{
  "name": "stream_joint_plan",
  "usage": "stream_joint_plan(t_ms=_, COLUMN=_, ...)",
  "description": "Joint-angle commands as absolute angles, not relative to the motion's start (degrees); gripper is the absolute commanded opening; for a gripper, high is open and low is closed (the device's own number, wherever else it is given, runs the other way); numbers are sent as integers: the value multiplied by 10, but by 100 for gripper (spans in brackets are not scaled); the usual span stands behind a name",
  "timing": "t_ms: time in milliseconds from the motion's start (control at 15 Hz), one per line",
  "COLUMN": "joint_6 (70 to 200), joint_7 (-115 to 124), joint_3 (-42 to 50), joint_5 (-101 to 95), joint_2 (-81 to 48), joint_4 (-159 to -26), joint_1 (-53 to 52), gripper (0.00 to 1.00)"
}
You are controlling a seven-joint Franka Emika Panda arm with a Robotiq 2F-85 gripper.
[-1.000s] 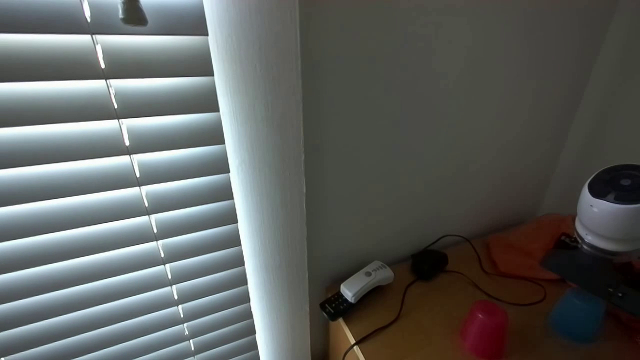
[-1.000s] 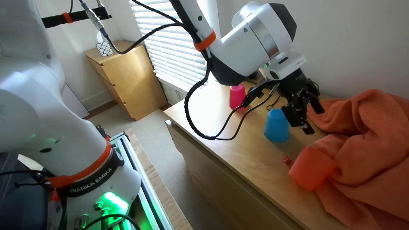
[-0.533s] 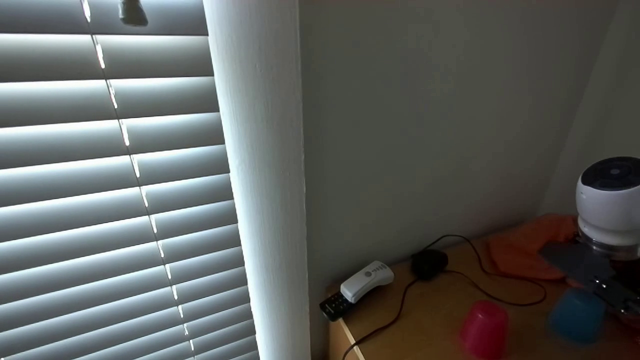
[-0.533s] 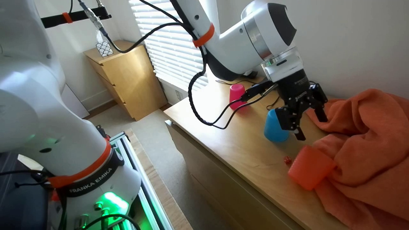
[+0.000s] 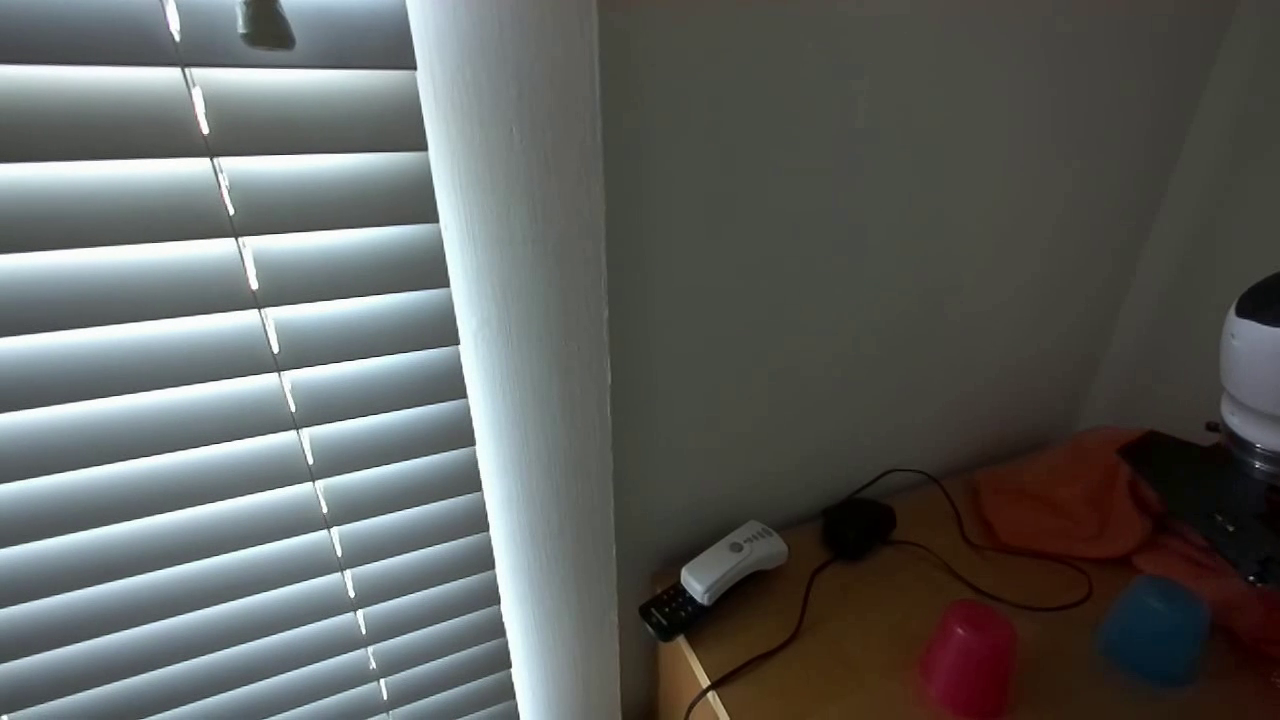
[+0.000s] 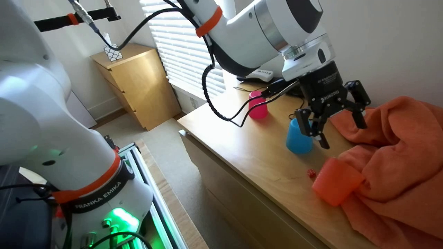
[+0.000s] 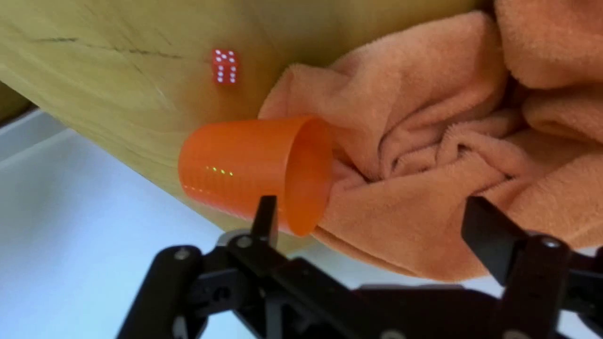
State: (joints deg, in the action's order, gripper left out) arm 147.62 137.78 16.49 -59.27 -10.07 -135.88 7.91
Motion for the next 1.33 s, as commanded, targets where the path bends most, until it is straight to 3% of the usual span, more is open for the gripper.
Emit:
stream_joint_plan(t_ms=0, joint_6=1474, joint_7=1388, joint_3=157, joint_5=-609, joint_2=-92, joint_4=-1363, joint_1=89, gripper=100)
stream_joint_plan(t_ms=667, joint_6=1487, joint_7=1276, joint_3=163, joint_5=-251, joint_2=-61, joint_4=-1400, joint_1=118, gripper=100)
stream_joint_plan(t_ms=1267, joint_6=1534, joint_7=1312, joint_3=207, joint_5=-204, joint_2=-24, joint_4=-1457, joint_1=142, gripper=100)
